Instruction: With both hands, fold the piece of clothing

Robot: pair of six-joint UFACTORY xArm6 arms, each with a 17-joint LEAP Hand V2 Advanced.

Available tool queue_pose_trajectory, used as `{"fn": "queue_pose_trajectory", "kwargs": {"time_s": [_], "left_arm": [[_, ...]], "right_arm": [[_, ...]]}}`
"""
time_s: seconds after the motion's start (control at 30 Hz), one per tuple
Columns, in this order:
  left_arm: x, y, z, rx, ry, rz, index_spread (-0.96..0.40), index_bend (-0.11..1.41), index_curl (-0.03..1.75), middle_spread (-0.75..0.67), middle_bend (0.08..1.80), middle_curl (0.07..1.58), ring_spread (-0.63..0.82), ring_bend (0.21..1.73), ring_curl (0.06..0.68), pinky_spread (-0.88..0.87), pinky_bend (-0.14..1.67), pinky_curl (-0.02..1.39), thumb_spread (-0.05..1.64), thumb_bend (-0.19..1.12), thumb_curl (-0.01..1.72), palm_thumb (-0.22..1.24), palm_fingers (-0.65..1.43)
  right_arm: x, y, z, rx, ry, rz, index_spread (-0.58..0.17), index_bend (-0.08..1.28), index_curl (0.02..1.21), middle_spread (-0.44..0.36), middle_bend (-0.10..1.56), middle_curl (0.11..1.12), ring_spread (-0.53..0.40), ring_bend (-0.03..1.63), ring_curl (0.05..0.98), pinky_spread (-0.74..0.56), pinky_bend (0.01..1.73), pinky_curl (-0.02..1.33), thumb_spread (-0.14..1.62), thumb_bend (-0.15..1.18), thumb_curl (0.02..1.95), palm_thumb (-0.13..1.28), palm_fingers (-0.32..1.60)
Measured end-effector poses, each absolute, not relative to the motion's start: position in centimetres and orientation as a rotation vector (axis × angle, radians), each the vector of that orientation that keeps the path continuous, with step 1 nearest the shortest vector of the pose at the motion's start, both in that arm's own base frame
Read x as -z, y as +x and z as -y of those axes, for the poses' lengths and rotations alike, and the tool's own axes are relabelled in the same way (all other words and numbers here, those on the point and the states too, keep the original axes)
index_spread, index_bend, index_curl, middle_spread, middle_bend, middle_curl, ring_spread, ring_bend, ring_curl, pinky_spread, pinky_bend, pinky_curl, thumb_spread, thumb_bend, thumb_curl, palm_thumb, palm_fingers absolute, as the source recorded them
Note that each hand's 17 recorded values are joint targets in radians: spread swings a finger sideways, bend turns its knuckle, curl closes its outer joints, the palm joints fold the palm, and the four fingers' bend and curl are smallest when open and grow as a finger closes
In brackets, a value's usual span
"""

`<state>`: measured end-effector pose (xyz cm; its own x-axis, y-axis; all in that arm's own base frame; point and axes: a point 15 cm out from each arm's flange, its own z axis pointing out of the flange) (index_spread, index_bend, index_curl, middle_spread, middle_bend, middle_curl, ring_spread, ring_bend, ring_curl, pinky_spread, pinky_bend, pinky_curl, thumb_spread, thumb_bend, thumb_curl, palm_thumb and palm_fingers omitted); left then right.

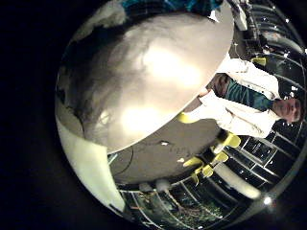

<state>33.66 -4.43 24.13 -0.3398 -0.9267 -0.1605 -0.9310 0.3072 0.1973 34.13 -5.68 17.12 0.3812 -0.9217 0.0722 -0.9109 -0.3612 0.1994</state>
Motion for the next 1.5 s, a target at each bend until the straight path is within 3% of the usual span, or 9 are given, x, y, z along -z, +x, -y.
{"fn": "queue_pose_trajectory", "kwargs": {"time_s": [0.23,0.57,1.07,1.37,1.5], "left_arm": [[-24.9,32.9,3.6,-0.415,-1.787,-2.546,-0.62,0.2,1.53,-0.65,0.81,1.17,-0.48,1.3,0.513,-0.7,1.0,0.69,1.12,-0.01,0.62,0.81,0.95],[-26.0,31.0,3.3,-0.379,-1.799,-2.626,-0.58,0.19,1.56,-0.66,0.79,1.18,-0.49,1.28,0.513,-0.7,0.98,0.69,1.12,-0.01,0.62,0.81,0.96],[-26.0,31.1,3.3,-0.383,-1.791,-2.639,-0.52,0.18,1.58,-0.68,0.77,1.19,-0.49,1.27,0.516,-0.71,0.97,0.69,1.13,-0.01,0.62,0.8,0.97],[-31.2,30.8,1.6,-0.413,-1.808,-2.662,-0.49,0.18,1.59,-0.68,0.76,1.19,-0.49,1.26,0.518,-0.71,0.97,0.69,1.13,-0.01,0.62,0.8,0.98],[-33.4,32.4,1.1,-0.396,-1.821,-2.652,-0.48,0.18,1.6,-0.68,0.75,1.19,-0.49,1.26,0.518,-0.7,0.97,0.69,1.13,-0.01,0.62,0.8,0.98]], "right_arm": [[-19.0,32.9,5.9,0.096,2.416,1.637,-0.418,1.01,0.87,-0.311,1.12,0.93,-0.293,1.35,0.672,-0.27,1.3,0.64,1.17,0.01,0.53,1.03,0.98],[-24.2,31.9,5.3,-0.003,2.459,1.689,-0.382,1.08,0.98,-0.28,1.22,1.01,-0.262,1.44,0.754,-0.22,1.38,0.8,1.22,-0.01,0.6,1.03,0.89],[-27.0,33.4,4.3,-0.057,2.516,1.73,-0.36,1.09,1.04,-0.245,1.26,1.02,-0.25,1.46,0.784,-0.2,1.36,0.92,1.23,-0.01,0.66,1.02,0.87],[-34.0,35.1,4.1,-0.135,2.543,1.776,-0.351,1.08,1.06,-0.233,1.27,1.02,-0.248,1.45,0.786,-0.2,1.33,0.97,1.22,-0.01,0.7,1.03,0.89],[-37.3,37.8,3.2,-0.185,2.577,1.8,-0.347,1.08,1.06,-0.229,1.26,1.01,-0.249,1.45,0.784,-0.2,1.32,0.99,1.22,-0.01,0.71,1.03,0.91]]}}
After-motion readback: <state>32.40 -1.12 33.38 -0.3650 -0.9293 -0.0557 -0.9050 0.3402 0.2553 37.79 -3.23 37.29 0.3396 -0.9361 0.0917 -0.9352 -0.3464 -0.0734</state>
